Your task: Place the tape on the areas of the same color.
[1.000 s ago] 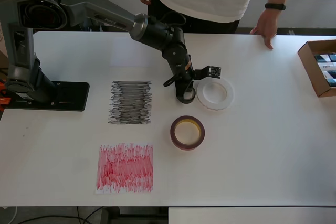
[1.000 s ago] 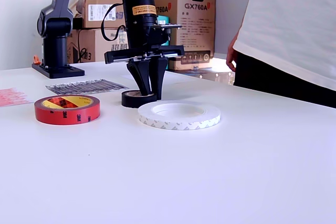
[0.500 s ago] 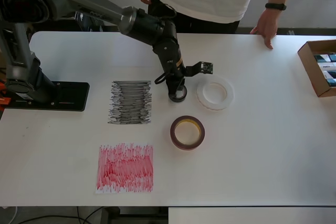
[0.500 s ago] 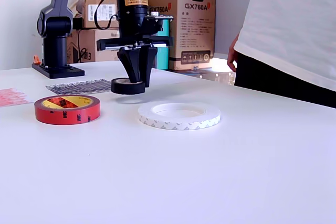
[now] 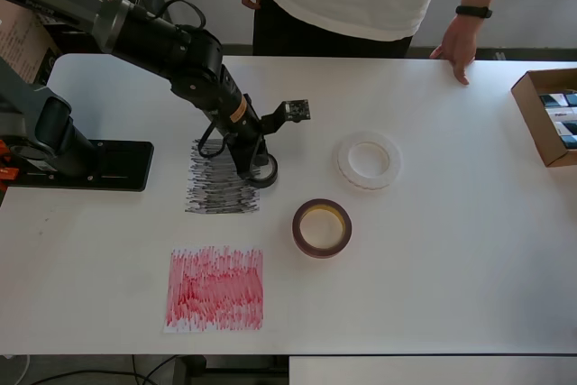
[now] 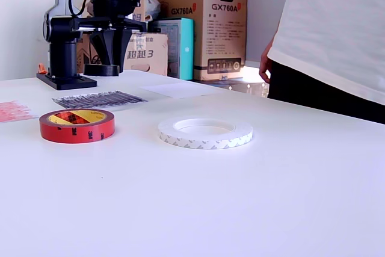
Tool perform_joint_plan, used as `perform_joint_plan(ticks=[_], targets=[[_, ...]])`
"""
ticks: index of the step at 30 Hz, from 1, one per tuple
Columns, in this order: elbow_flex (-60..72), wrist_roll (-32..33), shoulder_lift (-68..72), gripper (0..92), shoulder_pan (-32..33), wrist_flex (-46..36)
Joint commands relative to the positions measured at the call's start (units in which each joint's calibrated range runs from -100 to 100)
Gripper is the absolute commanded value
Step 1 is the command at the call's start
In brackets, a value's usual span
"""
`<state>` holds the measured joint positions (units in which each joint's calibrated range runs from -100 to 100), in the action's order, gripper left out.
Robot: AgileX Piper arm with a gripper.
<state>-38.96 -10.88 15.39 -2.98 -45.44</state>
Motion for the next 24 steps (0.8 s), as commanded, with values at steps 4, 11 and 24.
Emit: perform_joint_plan(ticks=[4, 11, 24], targets=[[-13.1, -7.0, -3.2, 0.1, -0.5, 10.0], [-18.3, -8.4, -3.2, 0.1, 0.1, 15.4], [-21.3, -8.4, -3.2, 0.1, 2.9, 17.1]])
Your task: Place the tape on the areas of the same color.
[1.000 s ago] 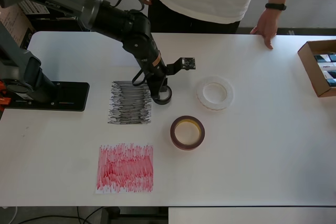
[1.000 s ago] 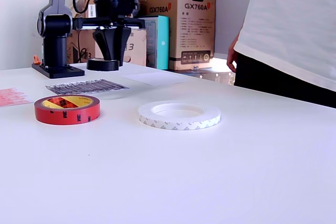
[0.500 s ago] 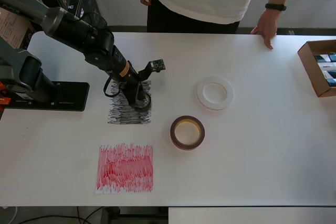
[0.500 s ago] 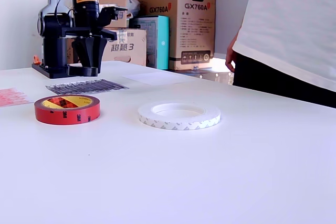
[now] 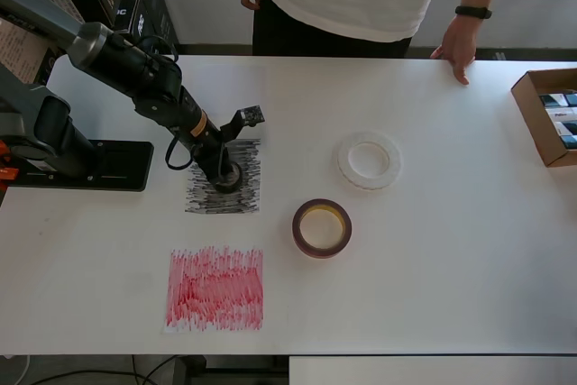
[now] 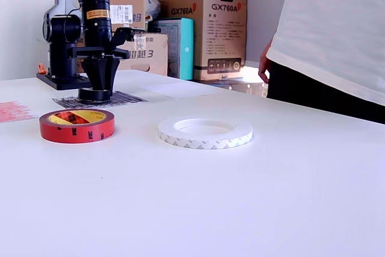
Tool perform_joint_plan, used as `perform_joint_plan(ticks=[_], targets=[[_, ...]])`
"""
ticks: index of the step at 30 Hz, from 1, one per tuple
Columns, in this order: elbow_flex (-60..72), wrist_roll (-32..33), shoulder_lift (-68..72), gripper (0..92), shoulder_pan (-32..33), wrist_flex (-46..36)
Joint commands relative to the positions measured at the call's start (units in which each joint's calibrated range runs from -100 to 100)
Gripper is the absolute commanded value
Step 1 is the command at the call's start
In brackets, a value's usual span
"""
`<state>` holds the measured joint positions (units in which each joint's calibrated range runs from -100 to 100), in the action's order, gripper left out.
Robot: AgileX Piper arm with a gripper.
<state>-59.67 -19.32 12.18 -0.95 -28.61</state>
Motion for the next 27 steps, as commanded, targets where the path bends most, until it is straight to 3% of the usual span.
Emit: perform_joint_plan(ticks=[1, 16, 19, 24, 27], targets=[[-0.6, 0.1, 0.0, 0.1, 1.2, 0.3], [-0.6, 0.2, 0.1, 1.1, 1.3, 0.2], [-0.6, 0.2, 0.1, 10.3, 1.1, 0.1], [-0.6, 0.0, 0.1, 34.7, 1.5, -0.3], [-0.6, 0.0, 0.0, 43.4, 1.5, -0.4]])
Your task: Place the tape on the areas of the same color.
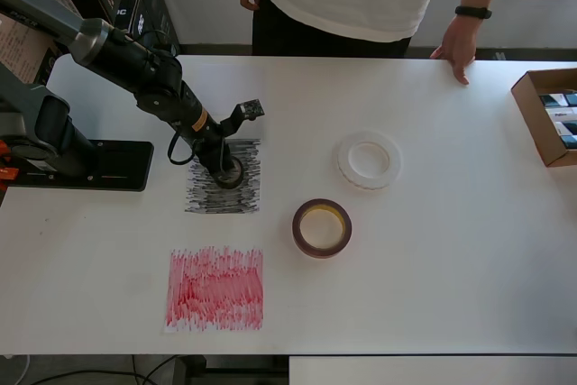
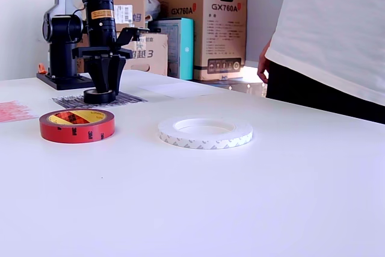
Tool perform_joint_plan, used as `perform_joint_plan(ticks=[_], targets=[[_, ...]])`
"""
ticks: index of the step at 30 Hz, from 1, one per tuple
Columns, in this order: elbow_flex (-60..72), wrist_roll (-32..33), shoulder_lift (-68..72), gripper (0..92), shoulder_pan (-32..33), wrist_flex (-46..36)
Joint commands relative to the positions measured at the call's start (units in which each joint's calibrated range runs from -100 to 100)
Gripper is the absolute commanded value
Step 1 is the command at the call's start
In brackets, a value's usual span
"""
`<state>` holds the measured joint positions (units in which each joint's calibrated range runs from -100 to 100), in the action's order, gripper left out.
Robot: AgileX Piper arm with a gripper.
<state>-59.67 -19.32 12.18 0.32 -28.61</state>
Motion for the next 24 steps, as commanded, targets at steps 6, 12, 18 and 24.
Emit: perform_joint_plan(ticks=[6, 12, 18, 24], targets=[[-0.1, -0.1, -0.9, 44.4, 0.3, -0.5], [-0.1, -0.4, -5.9, 44.4, 2.2, -0.6], [0.3, 0.3, -11.3, 44.4, 2.8, -0.6], [1.7, 2.2, -12.2, 44.4, 1.4, -0.6]])
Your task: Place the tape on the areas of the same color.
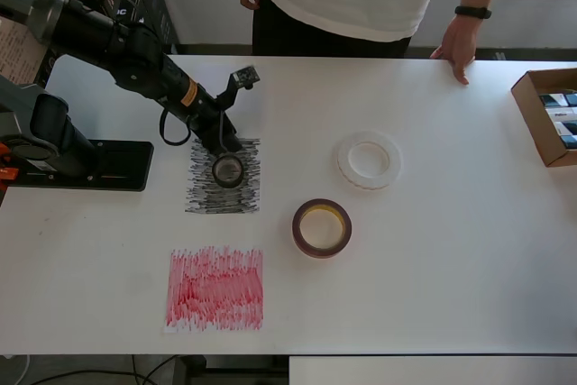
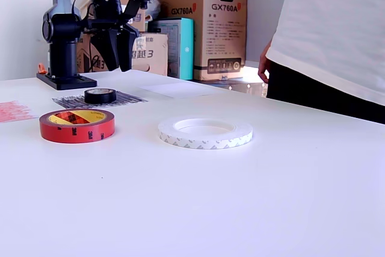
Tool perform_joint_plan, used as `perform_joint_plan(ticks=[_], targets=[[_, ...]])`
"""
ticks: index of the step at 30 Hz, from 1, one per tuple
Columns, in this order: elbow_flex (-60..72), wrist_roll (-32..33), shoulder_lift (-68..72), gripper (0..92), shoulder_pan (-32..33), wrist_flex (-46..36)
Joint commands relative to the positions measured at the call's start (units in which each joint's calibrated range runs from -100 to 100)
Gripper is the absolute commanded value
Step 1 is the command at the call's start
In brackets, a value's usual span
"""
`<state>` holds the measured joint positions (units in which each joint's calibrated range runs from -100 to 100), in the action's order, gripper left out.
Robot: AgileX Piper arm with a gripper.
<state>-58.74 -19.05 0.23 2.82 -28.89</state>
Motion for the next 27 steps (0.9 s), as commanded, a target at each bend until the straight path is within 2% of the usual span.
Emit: perform_joint_plan(ticks=[1, 4, 12, 20, 27], targets=[[1.8, 3.4, 0.1, 44.4, -1.3, -0.4], [6.6, 8.0, 1.1, 44.4, -1.3, -2.2], [34.3, 21.3, 15.8, 44.4, -0.8, -20.9], [58.0, 26.8, 32.4, 44.4, -3.8, -33.6], [70.8, 26.9, 39.9, 44.4, -6.1, -40.8]])
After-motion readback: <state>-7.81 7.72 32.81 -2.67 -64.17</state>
